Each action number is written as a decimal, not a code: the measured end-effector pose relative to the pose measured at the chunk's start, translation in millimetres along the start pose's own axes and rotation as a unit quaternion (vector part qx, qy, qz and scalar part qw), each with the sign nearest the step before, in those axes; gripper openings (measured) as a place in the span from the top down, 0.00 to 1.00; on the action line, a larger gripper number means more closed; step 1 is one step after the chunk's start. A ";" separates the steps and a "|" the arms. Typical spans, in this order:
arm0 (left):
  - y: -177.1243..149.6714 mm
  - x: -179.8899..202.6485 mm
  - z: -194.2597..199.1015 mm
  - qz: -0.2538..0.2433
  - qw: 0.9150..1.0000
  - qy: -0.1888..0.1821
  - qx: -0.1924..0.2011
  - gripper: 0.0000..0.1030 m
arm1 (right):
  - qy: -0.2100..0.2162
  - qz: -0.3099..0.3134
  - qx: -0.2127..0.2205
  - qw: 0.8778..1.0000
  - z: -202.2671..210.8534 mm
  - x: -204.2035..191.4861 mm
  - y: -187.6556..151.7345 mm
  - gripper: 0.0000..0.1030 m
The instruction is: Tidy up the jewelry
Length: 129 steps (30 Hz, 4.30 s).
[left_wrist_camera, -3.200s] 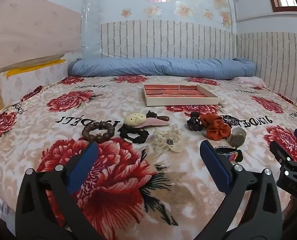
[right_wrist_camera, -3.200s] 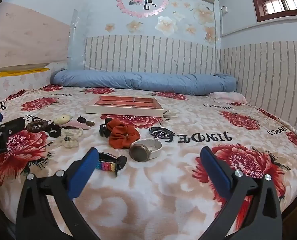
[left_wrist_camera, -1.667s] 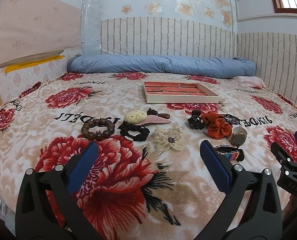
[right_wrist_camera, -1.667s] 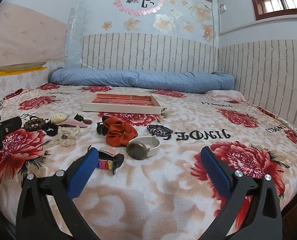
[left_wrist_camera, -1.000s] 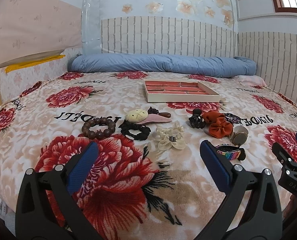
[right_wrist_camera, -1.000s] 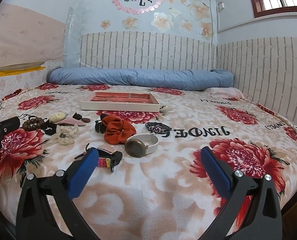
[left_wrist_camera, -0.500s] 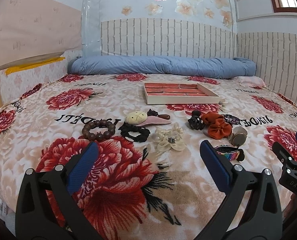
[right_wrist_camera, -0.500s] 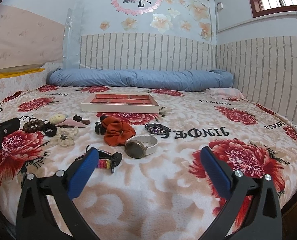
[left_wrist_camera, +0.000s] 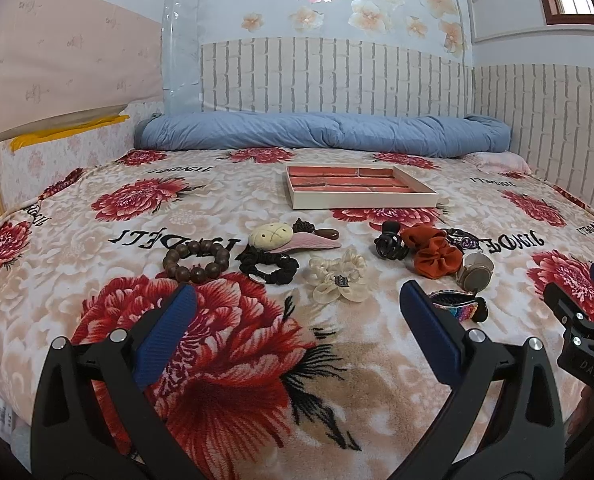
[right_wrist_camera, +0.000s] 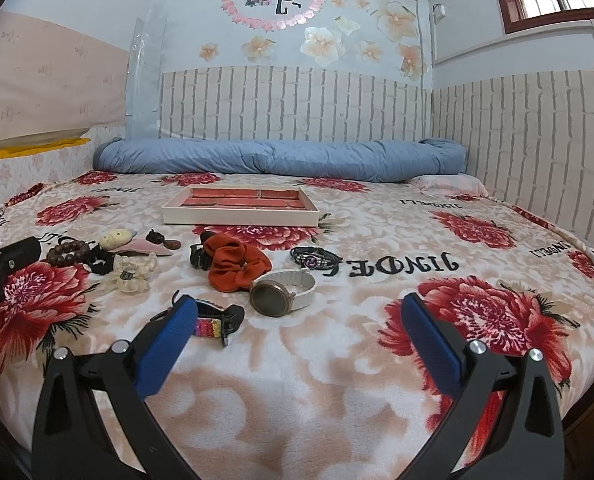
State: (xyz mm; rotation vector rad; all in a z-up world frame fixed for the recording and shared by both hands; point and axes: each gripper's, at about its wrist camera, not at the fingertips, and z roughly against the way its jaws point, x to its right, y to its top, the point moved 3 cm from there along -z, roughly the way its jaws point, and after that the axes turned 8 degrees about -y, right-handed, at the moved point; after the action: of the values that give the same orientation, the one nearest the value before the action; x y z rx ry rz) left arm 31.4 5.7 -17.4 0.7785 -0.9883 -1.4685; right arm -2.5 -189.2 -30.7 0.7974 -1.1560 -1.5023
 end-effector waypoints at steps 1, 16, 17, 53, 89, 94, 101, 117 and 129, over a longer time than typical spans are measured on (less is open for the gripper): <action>-0.2 0.0 0.1 0.000 1.000 0.001 0.000 0.05 | 0.000 0.000 0.000 1.000 0.4 0.0 0.2 0.04; 10.6 6.9 1.3 -0.017 1.000 0.002 0.004 0.05 | -0.005 -0.006 0.006 1.000 -2.0 -0.3 11.4 0.04; 12.8 6.9 -1.5 -0.020 1.000 0.001 0.000 0.05 | -0.004 -0.009 0.004 1.000 -3.7 0.5 12.5 0.04; 63.5 -55.8 -177.8 -0.013 0.993 0.006 -0.117 0.05 | 0.035 0.032 -0.126 0.991 -164.1 -70.3 50.2 0.04; 39.5 -70.3 -238.8 0.011 0.973 -0.052 -0.224 0.43 | 0.091 0.063 -0.250 0.962 -218.3 -94.6 28.6 0.67; 40.0 -73.7 -235.2 0.020 0.973 -0.057 -0.221 0.46 | 0.096 0.061 -0.244 0.963 -214.5 -89.6 32.4 0.73; 50.4 -73.2 -226.0 0.024 0.977 -0.061 -0.205 0.47 | 0.107 0.040 -0.229 0.967 -214.9 -79.1 46.1 0.74; 135.4 -75.3 -261.1 0.034 0.985 -0.065 -0.157 0.47 | 0.131 0.009 -0.187 0.974 -272.2 -66.7 122.6 0.73; 211.0 -56.3 -379.5 0.045 0.982 -0.069 -0.170 0.47 | 0.123 0.041 -0.170 0.977 -402.6 -93.3 187.4 0.74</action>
State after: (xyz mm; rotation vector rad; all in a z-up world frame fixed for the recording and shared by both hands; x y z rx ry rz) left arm 468.5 4.4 7.7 0.3854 -0.8318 -1.5748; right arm 449.0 -204.1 11.6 0.6682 -0.7145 -1.4370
